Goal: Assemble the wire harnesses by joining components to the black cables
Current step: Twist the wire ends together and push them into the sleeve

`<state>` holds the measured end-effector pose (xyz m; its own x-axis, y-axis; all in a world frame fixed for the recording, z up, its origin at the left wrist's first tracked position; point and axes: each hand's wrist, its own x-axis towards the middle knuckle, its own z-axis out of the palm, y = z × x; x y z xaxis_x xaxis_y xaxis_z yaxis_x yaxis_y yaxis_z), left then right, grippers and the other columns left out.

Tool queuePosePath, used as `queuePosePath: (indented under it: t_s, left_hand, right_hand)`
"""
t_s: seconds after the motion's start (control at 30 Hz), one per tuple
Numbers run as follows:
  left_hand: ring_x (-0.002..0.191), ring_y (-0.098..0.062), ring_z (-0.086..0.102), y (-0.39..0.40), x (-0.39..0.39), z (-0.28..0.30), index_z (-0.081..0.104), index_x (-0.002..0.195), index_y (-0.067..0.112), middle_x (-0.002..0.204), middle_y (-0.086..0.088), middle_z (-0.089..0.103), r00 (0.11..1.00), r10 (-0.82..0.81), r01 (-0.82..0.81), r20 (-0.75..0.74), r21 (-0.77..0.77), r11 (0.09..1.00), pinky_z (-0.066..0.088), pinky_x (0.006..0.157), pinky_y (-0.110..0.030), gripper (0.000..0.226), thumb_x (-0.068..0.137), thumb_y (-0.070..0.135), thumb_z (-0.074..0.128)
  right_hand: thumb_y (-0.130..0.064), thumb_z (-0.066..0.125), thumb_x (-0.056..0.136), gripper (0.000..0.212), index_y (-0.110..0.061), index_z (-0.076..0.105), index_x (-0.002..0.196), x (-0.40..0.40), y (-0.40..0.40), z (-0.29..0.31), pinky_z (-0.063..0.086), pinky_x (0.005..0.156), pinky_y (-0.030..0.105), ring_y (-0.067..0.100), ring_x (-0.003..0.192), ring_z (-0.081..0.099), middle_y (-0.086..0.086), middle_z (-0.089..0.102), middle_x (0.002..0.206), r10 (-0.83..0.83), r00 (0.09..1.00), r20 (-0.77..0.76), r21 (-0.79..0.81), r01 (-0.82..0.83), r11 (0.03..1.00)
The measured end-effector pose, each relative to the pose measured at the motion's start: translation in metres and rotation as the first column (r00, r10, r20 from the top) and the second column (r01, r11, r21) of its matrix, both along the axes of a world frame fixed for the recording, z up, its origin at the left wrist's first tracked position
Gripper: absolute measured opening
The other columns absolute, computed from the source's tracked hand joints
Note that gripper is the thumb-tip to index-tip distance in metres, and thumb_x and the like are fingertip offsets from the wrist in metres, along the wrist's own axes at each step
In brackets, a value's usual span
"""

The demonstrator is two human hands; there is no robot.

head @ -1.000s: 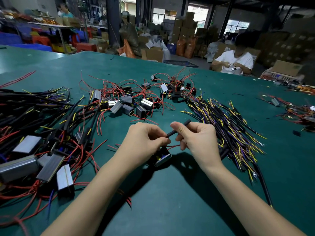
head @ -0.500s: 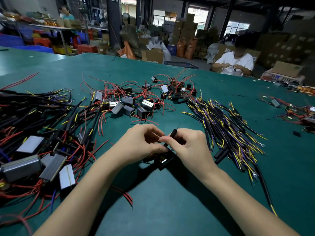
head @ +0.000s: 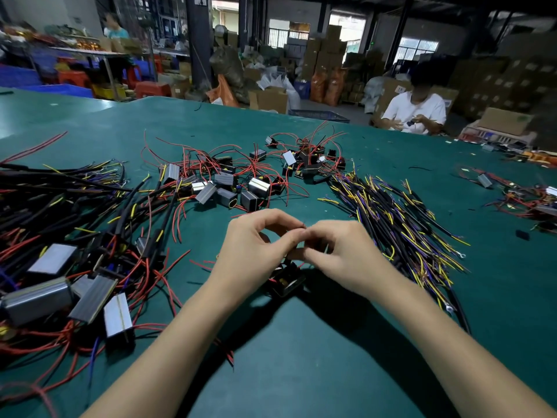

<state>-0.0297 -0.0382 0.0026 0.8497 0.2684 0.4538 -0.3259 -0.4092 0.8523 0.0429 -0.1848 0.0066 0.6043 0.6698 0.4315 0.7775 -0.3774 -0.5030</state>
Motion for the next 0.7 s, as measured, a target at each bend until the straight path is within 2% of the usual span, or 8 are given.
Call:
queuePosePath:
  t_s: [0.03,0.1,0.17,0.27,0.4,0.53,0.63,0.7]
  left_hand:
    - [0.047,0.000,0.048,0.000,0.000,0.000,0.072,0.074,0.024,0.071,0.004,0.071,1.000,0.012,-0.012,0.000,-0.006,1.000,0.036,0.048,-0.016,0.009,0.080,0.017,0.075]
    - [0.058,-0.001,0.058,-0.002,0.000,-0.001,0.072,0.075,0.023,0.070,0.005,0.071,1.000,0.012,-0.012,-0.004,-0.010,1.000,0.044,0.054,-0.021,0.008,0.080,0.017,0.075]
    - [0.062,-0.002,0.060,-0.005,0.000,-0.003,0.071,0.073,0.023,0.068,0.006,0.070,1.000,0.004,-0.005,-0.008,-0.014,1.000,0.047,0.059,-0.026,0.009,0.080,0.019,0.075]
    - [0.061,-0.003,0.060,-0.008,0.001,-0.006,0.070,0.073,0.022,0.066,0.007,0.068,1.000,0.009,-0.009,-0.008,0.007,1.000,0.046,0.058,-0.027,0.009,0.080,0.018,0.075]
    - [0.068,-0.011,0.067,-0.011,0.003,-0.008,0.061,0.079,0.015,0.071,0.001,0.069,0.999,-0.044,0.045,-0.018,0.039,0.998,0.052,0.064,-0.034,0.010,0.086,0.012,0.067]
    - [0.069,-0.001,0.066,-0.016,0.006,-0.013,0.044,0.081,0.021,0.077,-0.001,0.072,0.991,-0.118,0.122,-0.066,0.058,0.991,0.048,0.063,-0.016,0.017,0.095,0.016,0.054]
    - [0.077,-0.008,0.068,-0.018,0.007,-0.019,0.042,0.084,0.028,0.085,0.001,0.071,0.986,-0.127,0.130,-0.111,0.023,0.991,0.056,0.078,-0.034,0.016,0.098,0.024,0.049]
    - [0.078,-0.011,0.068,-0.019,0.006,-0.023,0.039,0.086,0.032,0.086,0.000,0.071,0.984,-0.126,0.131,-0.126,0.029,0.991,0.055,0.080,-0.043,0.015,0.099,0.031,0.046]
  right_hand:
    - [-0.018,0.078,0.077,0.011,-0.016,0.072,0.087,0.002,-0.004,0.005,0.046,0.062,0.030,0.019,0.064,0.058,0.003,0.067,0.074,0.006,0.996,-0.086,0.060,0.000,0.998]
    - [-0.022,0.077,0.075,0.021,-0.020,0.069,0.094,0.003,-0.010,0.014,0.050,0.068,0.035,0.020,0.067,0.060,0.004,0.069,0.081,0.083,0.951,-0.299,0.225,-0.015,0.974]
    - [-0.022,0.073,0.075,0.022,-0.017,0.069,0.096,0.001,-0.012,0.017,0.049,0.068,0.032,0.015,0.067,0.058,0.003,0.067,0.080,0.190,0.899,-0.394,0.342,-0.049,0.938]
    - [-0.004,0.071,0.081,0.004,-0.008,0.070,0.084,0.000,-0.009,0.016,0.046,0.063,0.016,0.008,0.060,0.057,-0.001,0.068,0.070,0.182,0.916,-0.358,0.371,-0.039,0.928]
    - [-0.003,0.069,0.083,0.013,-0.013,0.068,0.075,0.001,-0.008,0.017,0.040,0.058,0.010,0.002,0.055,0.054,-0.008,0.062,0.058,0.063,0.947,-0.314,0.352,0.054,0.934]
    - [-0.004,0.069,0.083,0.015,-0.016,0.067,0.074,0.002,-0.007,0.019,0.039,0.058,0.010,0.002,0.054,0.054,-0.010,0.061,0.056,0.018,0.960,-0.279,0.332,0.079,0.940]
    - [-0.008,0.069,0.084,0.008,-0.012,0.070,0.077,0.001,-0.011,0.030,0.041,0.057,0.010,0.003,0.052,0.053,-0.008,0.063,0.057,0.002,0.945,-0.328,0.244,0.083,0.966]
    - [-0.015,0.069,0.085,0.009,-0.011,0.072,0.078,0.007,-0.024,0.043,0.039,0.054,0.009,0.000,0.049,0.053,-0.006,0.065,0.059,-0.089,0.936,-0.342,0.224,0.174,0.959]
